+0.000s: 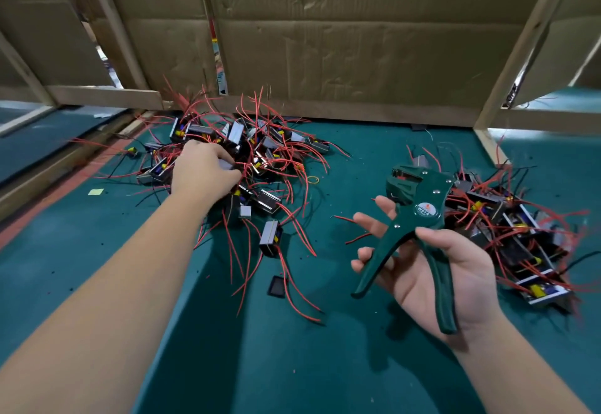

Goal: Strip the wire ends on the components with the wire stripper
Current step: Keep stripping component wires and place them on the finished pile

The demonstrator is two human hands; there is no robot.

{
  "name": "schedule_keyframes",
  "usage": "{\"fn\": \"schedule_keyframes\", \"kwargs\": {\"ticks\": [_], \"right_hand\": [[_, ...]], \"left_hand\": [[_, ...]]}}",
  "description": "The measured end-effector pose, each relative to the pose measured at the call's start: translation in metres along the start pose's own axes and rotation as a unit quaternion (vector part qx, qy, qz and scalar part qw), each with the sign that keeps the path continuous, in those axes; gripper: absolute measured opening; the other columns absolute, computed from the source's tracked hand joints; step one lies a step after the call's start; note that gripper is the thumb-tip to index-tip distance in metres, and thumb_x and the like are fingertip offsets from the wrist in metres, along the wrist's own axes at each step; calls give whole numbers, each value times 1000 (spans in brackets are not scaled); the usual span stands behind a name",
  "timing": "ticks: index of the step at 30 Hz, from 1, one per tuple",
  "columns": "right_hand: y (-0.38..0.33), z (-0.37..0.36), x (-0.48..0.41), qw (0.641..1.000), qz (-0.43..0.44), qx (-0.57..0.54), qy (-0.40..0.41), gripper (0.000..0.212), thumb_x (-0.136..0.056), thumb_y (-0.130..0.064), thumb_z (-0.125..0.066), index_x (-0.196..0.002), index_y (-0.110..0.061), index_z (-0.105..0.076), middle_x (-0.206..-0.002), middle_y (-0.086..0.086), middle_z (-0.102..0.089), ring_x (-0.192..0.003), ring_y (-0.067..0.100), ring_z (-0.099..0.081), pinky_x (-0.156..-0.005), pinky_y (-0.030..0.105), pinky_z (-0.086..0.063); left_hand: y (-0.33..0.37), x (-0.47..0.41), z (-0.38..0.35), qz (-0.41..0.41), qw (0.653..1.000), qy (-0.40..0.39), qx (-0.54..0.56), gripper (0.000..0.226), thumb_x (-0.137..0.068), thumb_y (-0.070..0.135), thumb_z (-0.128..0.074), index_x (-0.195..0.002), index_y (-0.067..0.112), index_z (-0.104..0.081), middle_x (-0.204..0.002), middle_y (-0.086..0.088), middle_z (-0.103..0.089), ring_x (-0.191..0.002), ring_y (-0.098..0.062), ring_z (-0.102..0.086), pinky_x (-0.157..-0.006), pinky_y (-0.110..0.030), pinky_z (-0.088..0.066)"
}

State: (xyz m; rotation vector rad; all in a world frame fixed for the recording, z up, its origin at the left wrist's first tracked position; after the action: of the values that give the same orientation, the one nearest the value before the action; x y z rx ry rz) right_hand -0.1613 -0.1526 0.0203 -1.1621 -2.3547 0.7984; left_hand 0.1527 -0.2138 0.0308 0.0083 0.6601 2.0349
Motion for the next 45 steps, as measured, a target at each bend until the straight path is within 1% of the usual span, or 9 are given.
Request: {"fn": "schedule_keyframes", "kwargs": {"ticks": [7,12,14,18,26,33,37,42,45], "right_hand": [[0,0,0,1000,2,-1,0,96,-43,-24,-84,-132,-8,-53,-126,25,-58,-73,36,-66,-71,47,-57],[1,1,0,1000,4,7,3,87,-52,-25,-72,-135,-7,-51,-127,24,-59,-73,34,-66,-71,45,-57],[0,1,0,1000,4,9,8,82,-56,-25,-64,-135,-7,-50,-125,23,-59,-72,34,-65,-71,45,-57],[-1,0,0,1000,11,9,10,87,-52,-24,-69,-135,-6,-50,-126,24,-59,-73,34,-66,-70,45,-57],[-2,3,0,1000,15,0,7,96,-45,-24,-80,-134,-6,-50,-124,25,-59,-74,35,-66,-71,47,-57],[-2,2,1,1000,15,0,4,85,-53,-24,-71,-134,-7,-51,-123,25,-60,-73,35,-66,-70,46,-57],[-3,2,1,1000,13,-2,7,84,-54,-23,-69,-134,-7,-50,-122,24,-60,-74,35,-65,-70,46,-57],[-1,0,1,1000,10,-7,6,99,-41,-23,-84,-133,-7,-52,-123,25,-59,-74,36,-65,-72,47,-57],[-3,0,1,1000,9,-11,11,85,-52,-23,-71,-134,-6,-51,-122,24,-60,-73,36,-65,-70,47,-57]], "left_hand": [[12,31,68,-156,960,190,135,15,-73,19,-70,-82,30,-67,-95,3,-58,-90,0,-44,-79,-3,-29],[20,63,78,-234,971,-9,50,23,-73,26,-76,-94,30,-68,-84,12,-58,-81,-8,-53,-70,-10,-36],[19,71,72,-208,971,-115,-21,39,-70,52,-75,-106,39,-65,-95,15,-62,-98,-12,-58,-90,-22,-43],[17,79,71,-110,950,-221,-190,76,-53,94,-38,-117,58,-52,-122,22,-59,-127,-17,-44,-109,-57,-5],[35,59,81,-82,979,171,-71,16,-95,30,-43,-97,25,-58,-76,0,-65,-83,-31,-60,-89,-41,-29],[39,23,44,-135,964,-64,-220,43,-90,4,-49,-119,33,-62,-127,-4,-60,-113,-30,-55,-89,-43,-46],[32,10,35,-137,940,-144,-277,50,-91,14,-55,-126,49,-52,-137,1,-42,-119,-26,-48,-97,-47,-27],[35,14,41,-157,925,-85,-335,12,-85,47,-65,-96,44,-66,-120,8,-55,-113,-30,-34,-97,-47,-19],[42,17,65,-162,968,114,-153,16,-92,34,-57,-105,31,-66,-117,-3,-64,-116,-32,-39,-99,-52,-26]]}}
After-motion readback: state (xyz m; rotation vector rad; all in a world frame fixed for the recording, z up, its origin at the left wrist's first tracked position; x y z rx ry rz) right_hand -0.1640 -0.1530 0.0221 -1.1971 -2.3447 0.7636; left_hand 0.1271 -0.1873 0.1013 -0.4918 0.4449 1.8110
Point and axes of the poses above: each hand's wrist, its own x-axis away from the middle knuckle, its own z-axis out of the back of the hand, y = z × x, the point moved 2 cm from there along -x, towards the middle knuckle
